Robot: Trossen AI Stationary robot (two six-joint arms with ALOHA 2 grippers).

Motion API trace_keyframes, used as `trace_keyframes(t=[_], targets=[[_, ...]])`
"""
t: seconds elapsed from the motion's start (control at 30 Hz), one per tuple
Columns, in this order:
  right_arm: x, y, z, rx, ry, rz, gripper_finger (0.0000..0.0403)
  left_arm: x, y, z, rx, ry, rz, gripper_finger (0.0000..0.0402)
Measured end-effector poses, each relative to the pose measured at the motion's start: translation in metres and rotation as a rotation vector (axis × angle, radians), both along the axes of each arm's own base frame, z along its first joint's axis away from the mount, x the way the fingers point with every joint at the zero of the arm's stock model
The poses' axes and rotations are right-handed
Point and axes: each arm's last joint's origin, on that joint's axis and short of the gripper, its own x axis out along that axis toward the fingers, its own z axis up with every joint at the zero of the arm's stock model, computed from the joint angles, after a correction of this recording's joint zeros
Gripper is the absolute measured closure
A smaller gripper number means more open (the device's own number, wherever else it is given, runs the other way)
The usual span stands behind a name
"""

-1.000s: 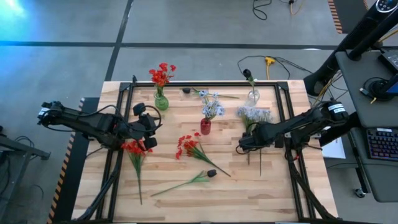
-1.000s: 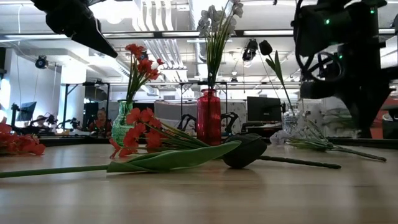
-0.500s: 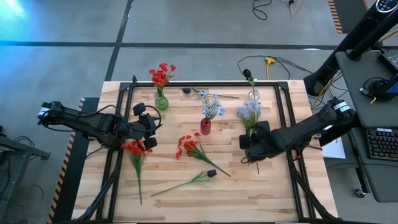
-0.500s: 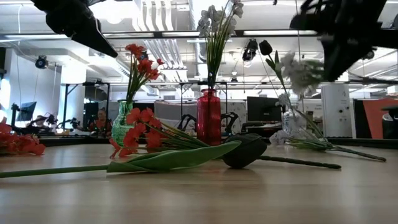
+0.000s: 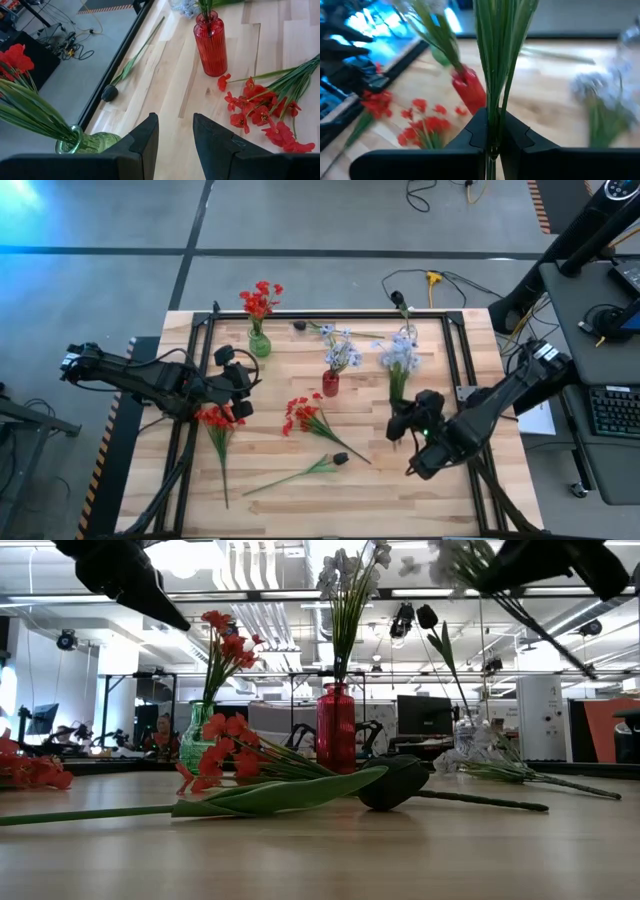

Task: Sort flowers into vase by color
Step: Put the right white flowers into the red vase

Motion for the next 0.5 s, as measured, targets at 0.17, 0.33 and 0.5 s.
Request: trace_keyframes(t=[0.17,0.33,0.5], targets=[[0.008,0.008,-0.001,-0.159,-0.056,0.038,0.0385,0.001,0.000,0.001,0.002,-0.008,-0.004,0.0296],[0.019,0.015,0.001,-0.272,-0.081,0.058,0.0385,0.002,-0.001,0.002,0.007,-0.025,-0.012,0.0296],[0.027,0.021,0.005,-0.333,-0.083,0.074,0.0385,0.002,-0.001,0.002,0.007,-0.025,-0.012,0.0296]])
